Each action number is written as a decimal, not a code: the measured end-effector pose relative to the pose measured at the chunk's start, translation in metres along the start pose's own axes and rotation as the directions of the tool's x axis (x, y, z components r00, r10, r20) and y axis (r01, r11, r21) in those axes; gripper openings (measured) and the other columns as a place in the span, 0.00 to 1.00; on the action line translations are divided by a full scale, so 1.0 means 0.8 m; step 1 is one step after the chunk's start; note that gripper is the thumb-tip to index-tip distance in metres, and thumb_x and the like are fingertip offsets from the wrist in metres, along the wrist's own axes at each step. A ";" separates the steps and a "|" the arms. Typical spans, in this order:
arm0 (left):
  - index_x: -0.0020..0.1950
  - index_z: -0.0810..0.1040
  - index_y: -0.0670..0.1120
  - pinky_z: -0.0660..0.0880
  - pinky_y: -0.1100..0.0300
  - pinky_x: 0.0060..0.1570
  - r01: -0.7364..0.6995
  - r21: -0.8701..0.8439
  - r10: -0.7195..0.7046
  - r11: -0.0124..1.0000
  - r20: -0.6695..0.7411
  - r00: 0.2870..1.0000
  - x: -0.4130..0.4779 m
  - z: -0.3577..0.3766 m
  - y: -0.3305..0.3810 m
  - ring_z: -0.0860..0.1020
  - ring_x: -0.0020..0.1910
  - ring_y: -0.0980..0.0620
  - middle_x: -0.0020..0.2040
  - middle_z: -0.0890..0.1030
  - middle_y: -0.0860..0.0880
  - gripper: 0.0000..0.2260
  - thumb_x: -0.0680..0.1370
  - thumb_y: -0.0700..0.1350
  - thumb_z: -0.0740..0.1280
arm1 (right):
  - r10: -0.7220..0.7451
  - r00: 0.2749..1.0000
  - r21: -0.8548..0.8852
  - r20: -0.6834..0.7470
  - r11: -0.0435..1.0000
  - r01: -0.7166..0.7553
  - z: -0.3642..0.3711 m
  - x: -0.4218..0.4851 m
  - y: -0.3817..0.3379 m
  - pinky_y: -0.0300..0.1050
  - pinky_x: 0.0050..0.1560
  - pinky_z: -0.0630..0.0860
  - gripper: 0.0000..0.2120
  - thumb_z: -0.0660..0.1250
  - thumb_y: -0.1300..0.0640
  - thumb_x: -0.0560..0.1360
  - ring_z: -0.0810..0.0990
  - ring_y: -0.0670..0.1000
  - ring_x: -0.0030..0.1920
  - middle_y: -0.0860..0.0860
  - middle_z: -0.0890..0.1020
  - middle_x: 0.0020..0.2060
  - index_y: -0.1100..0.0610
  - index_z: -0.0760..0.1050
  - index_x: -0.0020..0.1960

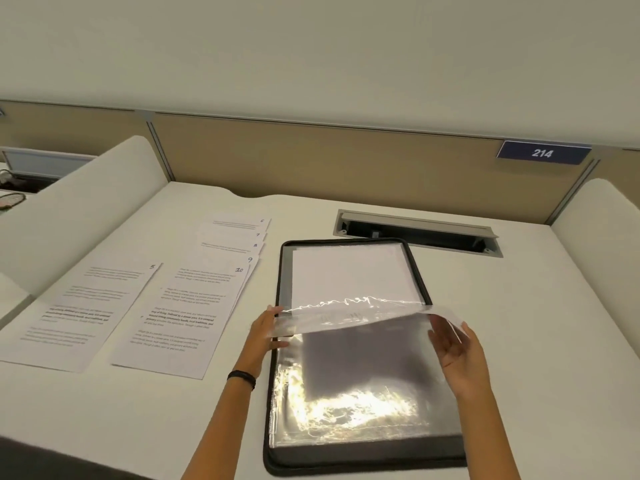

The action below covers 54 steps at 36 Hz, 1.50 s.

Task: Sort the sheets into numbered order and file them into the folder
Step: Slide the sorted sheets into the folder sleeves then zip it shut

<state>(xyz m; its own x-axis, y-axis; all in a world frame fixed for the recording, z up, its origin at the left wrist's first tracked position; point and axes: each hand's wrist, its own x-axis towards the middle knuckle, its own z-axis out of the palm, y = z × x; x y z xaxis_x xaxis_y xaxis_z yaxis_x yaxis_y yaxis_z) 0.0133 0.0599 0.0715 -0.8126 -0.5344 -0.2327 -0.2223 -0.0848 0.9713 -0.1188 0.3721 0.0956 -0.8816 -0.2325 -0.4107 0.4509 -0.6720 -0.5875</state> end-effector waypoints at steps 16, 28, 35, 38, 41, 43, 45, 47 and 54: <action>0.74 0.59 0.46 0.76 0.61 0.46 -0.002 -0.104 -0.003 0.995 -0.046 0.999 0.044 0.012 0.023 0.76 0.55 0.45 0.66 0.72 0.43 0.19 0.84 0.48 0.49 | -0.091 0.993 -0.186 0.077 0.977 0.104 0.049 0.023 0.050 0.49 0.57 0.73 0.59 0.82 0.40 0.51 0.76 0.49 0.59 0.52 0.76 0.62 0.50 0.57 0.75; 0.74 0.61 0.49 0.76 0.65 0.48 -0.043 -0.038 0.043 0.998 0.010 0.999 0.077 -0.020 0.008 0.77 0.55 0.53 0.65 0.71 0.49 0.19 0.83 0.49 0.54 | -0.093 0.977 -0.602 0.191 0.775 0.191 0.073 0.047 0.121 0.46 0.64 0.68 0.67 0.76 0.28 0.43 0.68 0.51 0.66 0.50 0.69 0.66 0.53 0.57 0.74; 0.65 0.70 0.51 0.74 0.65 0.51 -0.092 0.045 0.095 0.995 -0.073 0.993 0.087 -0.068 -0.008 0.77 0.55 0.55 0.62 0.73 0.52 0.12 0.82 0.45 0.58 | -0.056 0.971 -0.849 0.233 0.475 0.231 0.096 0.059 0.178 0.41 0.63 0.63 0.26 0.63 0.64 0.78 0.66 0.49 0.69 0.50 0.67 0.70 0.54 0.61 0.73; 0.63 0.71 0.52 0.75 0.65 0.49 -0.108 0.077 0.117 0.991 -0.132 0.984 0.089 -0.091 -0.020 0.77 0.54 0.56 0.60 0.74 0.52 0.10 0.82 0.43 0.59 | -0.024 0.959 -0.913 0.284 0.299 0.278 0.109 0.060 0.203 0.39 0.56 0.69 0.26 0.65 0.62 0.77 0.73 0.48 0.57 0.50 0.72 0.64 0.51 0.62 0.72; 0.63 0.72 0.50 0.76 0.64 0.49 -0.125 0.127 0.148 0.984 -0.192 0.970 0.090 -0.111 -0.031 0.77 0.55 0.51 0.61 0.75 0.51 0.11 0.82 0.41 0.60 | 0.029 0.933 -0.919 0.359 0.184 0.348 0.117 0.063 0.228 0.43 0.65 0.67 0.26 0.64 0.61 0.77 0.68 0.48 0.66 0.51 0.68 0.69 0.52 0.62 0.72; 0.64 0.73 0.48 0.75 0.62 0.54 -0.138 0.168 0.178 0.976 -0.250 0.952 0.091 -0.127 -0.036 0.76 0.55 0.50 0.60 0.75 0.51 0.12 0.81 0.39 0.61 | 0.060 0.911 -0.908 0.409 0.132 0.399 0.121 0.065 0.248 0.47 0.72 0.60 0.26 0.63 0.61 0.77 0.60 0.48 0.73 0.49 0.63 0.73 0.52 0.61 0.73; 0.62 0.75 0.47 0.73 0.67 0.54 -0.175 0.232 0.242 0.957 -0.302 0.922 0.092 -0.145 -0.039 0.76 0.54 0.50 0.58 0.75 0.54 0.13 0.80 0.36 0.61 | 0.076 0.888 -0.891 0.454 0.065 0.450 0.122 0.069 0.270 0.49 0.74 0.55 0.26 0.63 0.59 0.78 0.56 0.48 0.75 0.48 0.60 0.74 0.52 0.61 0.74; 0.60 0.76 0.49 0.72 0.69 0.49 -0.201 0.294 0.298 0.934 -0.336 0.894 0.095 -0.167 -0.041 0.76 0.54 0.51 0.56 0.75 0.56 0.13 0.80 0.35 0.61 | 0.074 0.856 -0.855 0.511 -0.055 0.515 0.120 0.076 0.290 0.46 0.75 0.48 0.24 0.61 0.53 0.78 0.53 0.49 0.76 0.46 0.58 0.74 0.52 0.61 0.73; 0.62 0.76 0.44 0.71 0.48 0.61 -0.126 0.525 0.384 0.842 -0.418 0.823 0.115 -0.251 -0.051 0.68 0.64 0.44 0.64 0.73 0.44 0.14 0.78 0.33 0.62 | -0.035 0.796 -0.744 0.605 -0.380 0.549 0.107 0.082 0.325 0.48 0.75 0.44 0.27 0.43 0.42 0.76 0.52 0.48 0.76 0.45 0.56 0.74 0.47 0.63 0.73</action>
<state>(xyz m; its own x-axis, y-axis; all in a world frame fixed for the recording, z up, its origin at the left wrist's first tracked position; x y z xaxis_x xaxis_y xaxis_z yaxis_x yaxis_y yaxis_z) 0.0559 -0.1548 0.0204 -0.5292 -0.8241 0.2021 -0.3674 0.4372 0.8209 -0.0710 0.1219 -0.0246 -0.8015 -0.5868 0.1154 -0.5518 0.6512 -0.5210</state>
